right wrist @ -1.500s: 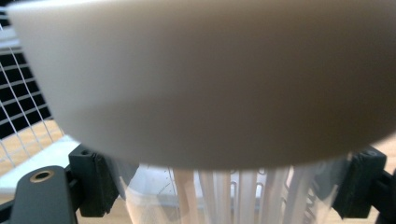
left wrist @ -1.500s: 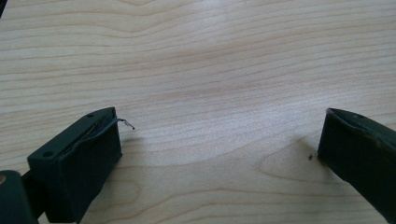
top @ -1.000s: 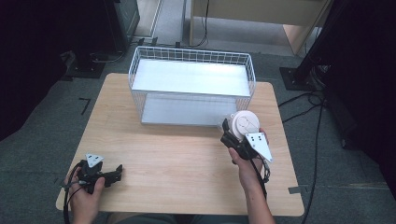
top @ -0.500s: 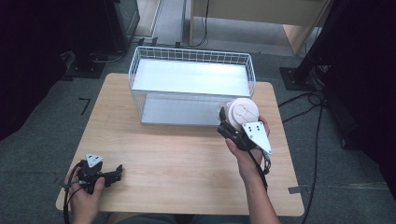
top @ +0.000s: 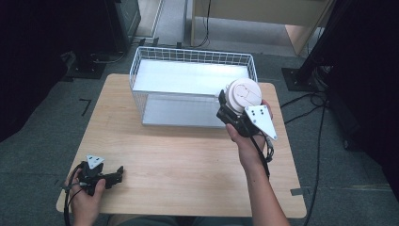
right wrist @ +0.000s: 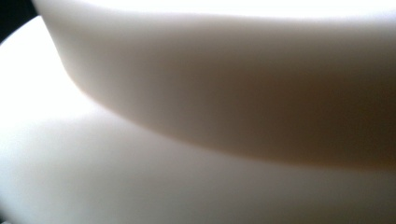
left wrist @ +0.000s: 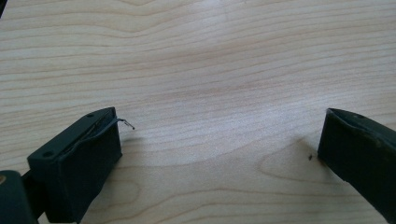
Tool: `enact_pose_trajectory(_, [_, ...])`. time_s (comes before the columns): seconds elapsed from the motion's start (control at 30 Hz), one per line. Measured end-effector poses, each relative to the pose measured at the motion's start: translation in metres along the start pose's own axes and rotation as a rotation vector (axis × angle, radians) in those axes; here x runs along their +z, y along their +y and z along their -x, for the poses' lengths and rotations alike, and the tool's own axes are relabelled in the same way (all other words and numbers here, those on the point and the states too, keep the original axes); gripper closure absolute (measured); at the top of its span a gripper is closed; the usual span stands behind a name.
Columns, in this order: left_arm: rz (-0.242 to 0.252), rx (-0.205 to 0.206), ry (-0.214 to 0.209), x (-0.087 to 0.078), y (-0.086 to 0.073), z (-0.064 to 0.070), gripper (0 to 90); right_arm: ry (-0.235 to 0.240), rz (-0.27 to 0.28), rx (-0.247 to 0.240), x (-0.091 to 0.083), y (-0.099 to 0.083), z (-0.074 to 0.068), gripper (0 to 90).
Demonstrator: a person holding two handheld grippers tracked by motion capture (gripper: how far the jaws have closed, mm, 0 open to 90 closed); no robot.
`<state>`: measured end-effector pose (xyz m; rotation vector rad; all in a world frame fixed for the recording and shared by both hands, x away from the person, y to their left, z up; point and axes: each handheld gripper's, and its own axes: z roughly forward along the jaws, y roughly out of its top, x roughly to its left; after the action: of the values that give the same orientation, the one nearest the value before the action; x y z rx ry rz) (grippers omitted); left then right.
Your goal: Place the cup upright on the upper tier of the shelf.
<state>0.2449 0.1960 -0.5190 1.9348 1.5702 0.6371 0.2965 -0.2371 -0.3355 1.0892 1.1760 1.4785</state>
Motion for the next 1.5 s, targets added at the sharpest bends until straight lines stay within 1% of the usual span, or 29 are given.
enact_pose_trajectory(0.2, [0.002,-0.002,0.000,0.000,0.000,0.000,0.0,0.014,0.016,-0.016,0.011,0.012,-0.007,15.5])
enact_pose_trajectory(0.37, [0.002,-0.002,0.000,0.000,0.000,0.000,0.0,0.016,0.018,-0.007,0.024,0.019,-0.010,15.5])
enact_pose_trajectory(0.5, [0.000,-0.002,-0.001,0.000,0.000,0.000,0.0,0.010,0.015,-0.003,0.036,0.022,-0.012,15.5])
enact_pose_trajectory(0.6, [-0.001,0.000,-0.001,0.000,0.000,0.000,0.0,0.005,0.008,-0.003,0.045,0.022,-0.013,15.5])
enact_pose_trajectory(0.77, [-0.001,0.001,-0.001,0.000,0.000,0.000,0.0,-0.002,-0.020,0.005,0.058,0.019,-0.016,15.5])
enact_pose_trajectory(0.93, [0.001,-0.001,-0.001,0.000,0.000,0.000,0.0,0.007,-0.052,-0.009,0.068,0.015,-0.022,15.5])
enact_pose_trajectory(1.1, [0.005,-0.006,-0.001,0.000,0.000,0.000,0.0,0.003,-0.077,-0.012,0.076,0.013,-0.025,15.5])
enact_pose_trajectory(1.37, [0.003,-0.004,-0.001,0.000,0.000,0.000,0.0,-0.011,-0.084,0.008,0.090,0.011,-0.025,15.5])
enact_pose_trajectory(1.5, [0.004,-0.005,-0.001,0.000,0.000,0.000,0.0,-0.021,-0.094,0.004,0.098,0.012,-0.025,15.4])
